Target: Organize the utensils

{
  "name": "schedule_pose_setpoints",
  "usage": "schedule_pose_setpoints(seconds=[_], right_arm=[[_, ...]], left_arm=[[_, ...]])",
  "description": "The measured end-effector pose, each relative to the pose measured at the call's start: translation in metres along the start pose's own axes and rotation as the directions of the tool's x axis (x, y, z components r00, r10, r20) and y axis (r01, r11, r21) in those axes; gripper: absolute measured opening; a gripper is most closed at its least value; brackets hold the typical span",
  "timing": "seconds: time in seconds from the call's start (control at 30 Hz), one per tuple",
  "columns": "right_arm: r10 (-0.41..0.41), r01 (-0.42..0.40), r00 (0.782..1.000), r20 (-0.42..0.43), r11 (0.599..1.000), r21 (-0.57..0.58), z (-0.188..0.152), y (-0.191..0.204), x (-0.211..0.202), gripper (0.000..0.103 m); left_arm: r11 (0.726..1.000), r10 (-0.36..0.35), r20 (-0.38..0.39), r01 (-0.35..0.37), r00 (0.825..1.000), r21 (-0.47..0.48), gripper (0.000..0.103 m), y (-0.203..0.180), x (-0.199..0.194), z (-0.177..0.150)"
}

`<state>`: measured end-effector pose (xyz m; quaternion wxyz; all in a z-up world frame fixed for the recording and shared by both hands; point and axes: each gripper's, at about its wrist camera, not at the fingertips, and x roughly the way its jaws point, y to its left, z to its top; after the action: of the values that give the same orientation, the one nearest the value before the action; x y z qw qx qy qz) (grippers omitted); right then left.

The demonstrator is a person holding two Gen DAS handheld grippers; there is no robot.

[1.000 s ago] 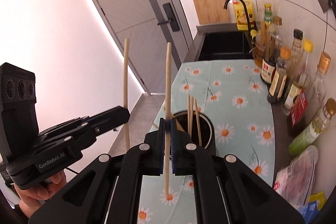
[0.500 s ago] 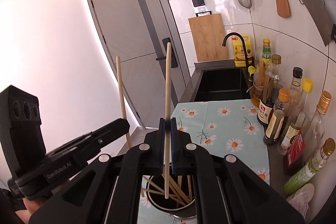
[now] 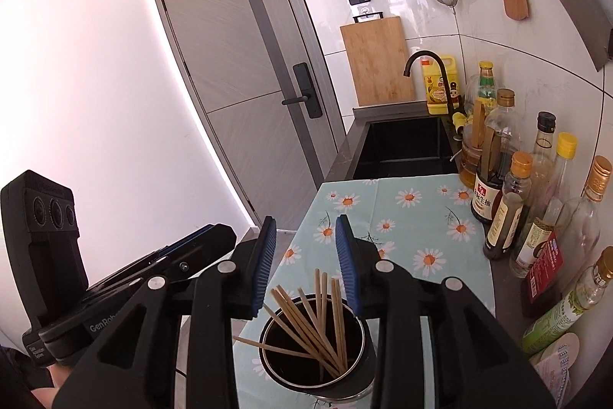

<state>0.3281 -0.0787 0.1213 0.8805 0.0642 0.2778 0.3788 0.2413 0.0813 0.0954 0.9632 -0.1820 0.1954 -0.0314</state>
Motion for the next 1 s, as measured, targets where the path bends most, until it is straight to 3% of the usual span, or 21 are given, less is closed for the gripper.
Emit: schedule_pose_setpoints(seconds=[0.17,0.33,0.4,0.53,0.6,0.67,0.73,0.87,0.93,1.0], right_arm=[[0.0,0.0,1.0,-0.009,1.0,-0.022,0.0,0.007,-0.008,0.034],[0.008,-0.008,1.0,-0.006,1.0,-0.024,-0.005,0.012,-0.029,0.044],[0.024,-0.024,1.0,-0.018,1.0,-0.019,-0.007,0.014,-0.038,0.053],[0.041,-0.042,0.999,-0.025,0.999,-0.033,-0.019,0.02,-0.062,0.063],[0.043,-0.044,0.999,-0.032,0.998,-0.036,-0.027,0.021,-0.072,0.075],[0.055,-0.056,0.998,-0.037,0.998,-0.036,-0.037,0.022,-0.084,0.078],[0.048,-0.049,0.998,-0.037,0.998,-0.032,-0.048,0.021,-0.096,0.081],[0.037,-0.038,0.999,-0.021,0.999,-0.027,-0.07,0.019,-0.122,0.09],[0.042,-0.043,0.999,-0.023,0.999,-0.028,-0.078,0.018,-0.131,0.094],[0.021,-0.022,0.999,-0.025,0.999,-0.04,-0.087,0.018,-0.139,0.098]], left_arm=[[1.0,0.022,0.012,-0.022,1.0,0.003,0.031,-0.001,-0.011,0.001],[0.998,0.039,-0.007,-0.039,0.999,0.039,0.031,-0.009,-0.027,-0.004],[0.998,0.035,-0.029,-0.033,0.999,0.054,0.033,-0.011,-0.034,-0.008],[0.994,0.052,-0.049,-0.047,0.997,0.101,0.046,-0.019,-0.054,-0.019],[0.991,0.057,-0.056,-0.05,0.997,0.126,0.054,-0.024,-0.066,-0.026],[0.989,0.052,-0.059,-0.044,0.997,0.141,0.062,-0.028,-0.076,-0.031],[0.984,0.058,-0.057,-0.047,0.997,0.169,0.083,-0.034,-0.088,-0.037],[0.978,0.058,-0.064,-0.043,0.996,0.203,0.088,-0.044,-0.107,-0.047],[0.976,0.063,-0.065,-0.048,0.996,0.21,0.096,-0.047,-0.116,-0.054],[0.974,0.071,-0.076,-0.053,0.995,0.221,0.096,-0.049,-0.121,-0.062]])
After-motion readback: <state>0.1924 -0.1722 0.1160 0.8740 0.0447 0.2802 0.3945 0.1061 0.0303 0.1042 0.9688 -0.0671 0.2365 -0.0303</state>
